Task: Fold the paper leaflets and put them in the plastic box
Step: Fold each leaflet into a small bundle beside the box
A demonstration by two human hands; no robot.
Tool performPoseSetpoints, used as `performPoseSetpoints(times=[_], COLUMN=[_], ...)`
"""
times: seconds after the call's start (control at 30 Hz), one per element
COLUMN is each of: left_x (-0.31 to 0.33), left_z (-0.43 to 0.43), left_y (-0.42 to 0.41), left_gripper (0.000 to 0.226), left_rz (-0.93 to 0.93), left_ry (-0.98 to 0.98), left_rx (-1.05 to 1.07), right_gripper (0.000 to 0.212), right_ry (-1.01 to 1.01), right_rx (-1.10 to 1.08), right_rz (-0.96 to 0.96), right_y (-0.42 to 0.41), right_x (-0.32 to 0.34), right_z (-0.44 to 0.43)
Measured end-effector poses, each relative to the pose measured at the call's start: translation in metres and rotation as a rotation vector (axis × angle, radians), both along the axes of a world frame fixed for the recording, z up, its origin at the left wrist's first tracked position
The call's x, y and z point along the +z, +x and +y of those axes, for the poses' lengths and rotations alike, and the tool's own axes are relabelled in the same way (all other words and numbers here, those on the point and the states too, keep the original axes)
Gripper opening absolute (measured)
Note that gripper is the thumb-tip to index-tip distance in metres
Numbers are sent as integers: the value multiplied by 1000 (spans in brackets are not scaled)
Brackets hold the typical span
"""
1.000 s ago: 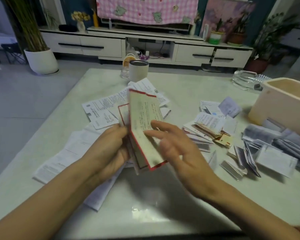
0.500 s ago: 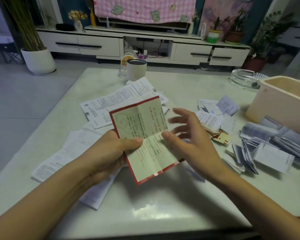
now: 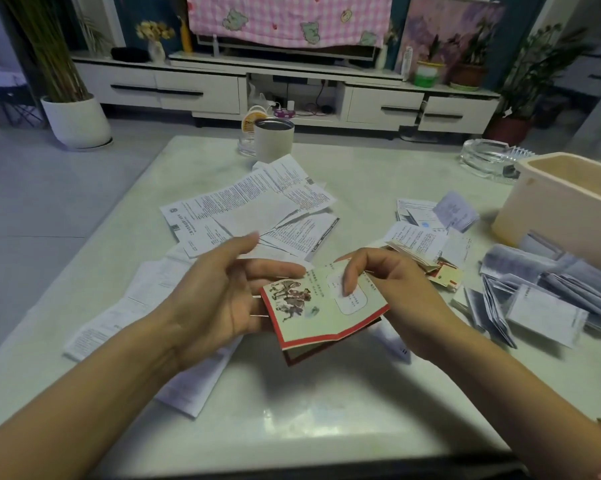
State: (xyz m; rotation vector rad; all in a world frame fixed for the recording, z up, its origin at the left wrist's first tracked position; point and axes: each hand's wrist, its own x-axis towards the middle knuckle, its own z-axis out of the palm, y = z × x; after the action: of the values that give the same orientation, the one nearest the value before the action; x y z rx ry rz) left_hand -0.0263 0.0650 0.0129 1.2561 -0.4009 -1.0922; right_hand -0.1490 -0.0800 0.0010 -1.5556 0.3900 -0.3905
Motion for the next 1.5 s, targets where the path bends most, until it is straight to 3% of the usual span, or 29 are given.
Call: performPoseSetpoints(times=[0.07, 0.17, 0.23, 0.3, 0.37, 0.43, 0.57, 0.63, 0.77, 0.93, 1.0, 1.2, 1.5], left_x=[-1, -7, -9, -10, -14, -15, -12, -9, -7, -13, -14, -8, -10], left_z=[-1, 0, 0, -1, -2, -2, -2, -4, -6, -8, -10, -20, -32], left_y=[-4, -7, -6, -5, -3, -3, -10, -15, -14, -15, -14, -18, -16], left_gripper=[19, 17, 14, 13, 12, 13, 19, 20, 39, 19, 16, 17, 17], left_rz=[-145, -285, -306, -304, -301, -302, -235, -158, -70, -630, -720, -720, -586], left_ry=[64, 157, 181, 188, 188, 181, 108, 64, 28, 120, 106, 23, 110], left_rx=[-26, -68, -11, 72, 133, 165, 162, 168, 218, 238, 300, 401, 216], right_gripper=[40, 42, 31, 30, 51, 56, 18, 19, 25, 14, 17, 17, 22], right_ry=[-46, -113, -110, -28, -1, -19, -246, -294, -102, -263, -242, -106, -209], right_rx=[10, -10, -94, -117, -75, -59, -38, -59, -74, -66, -66, -121, -574], right_rz=[-15, -13, -9, 19, 23, -5, 32, 92, 145, 185, 134, -48, -100], right_y=[0, 3, 4, 4, 2, 1, 1, 1, 2, 1, 0, 2, -4], right_x=[0, -4, -6, -5, -3, -3, -15, -19, -18, -15, -13, -3, 5], right_z=[2, 6, 6, 7, 9, 18, 36, 40, 40, 36, 34, 19, -50])
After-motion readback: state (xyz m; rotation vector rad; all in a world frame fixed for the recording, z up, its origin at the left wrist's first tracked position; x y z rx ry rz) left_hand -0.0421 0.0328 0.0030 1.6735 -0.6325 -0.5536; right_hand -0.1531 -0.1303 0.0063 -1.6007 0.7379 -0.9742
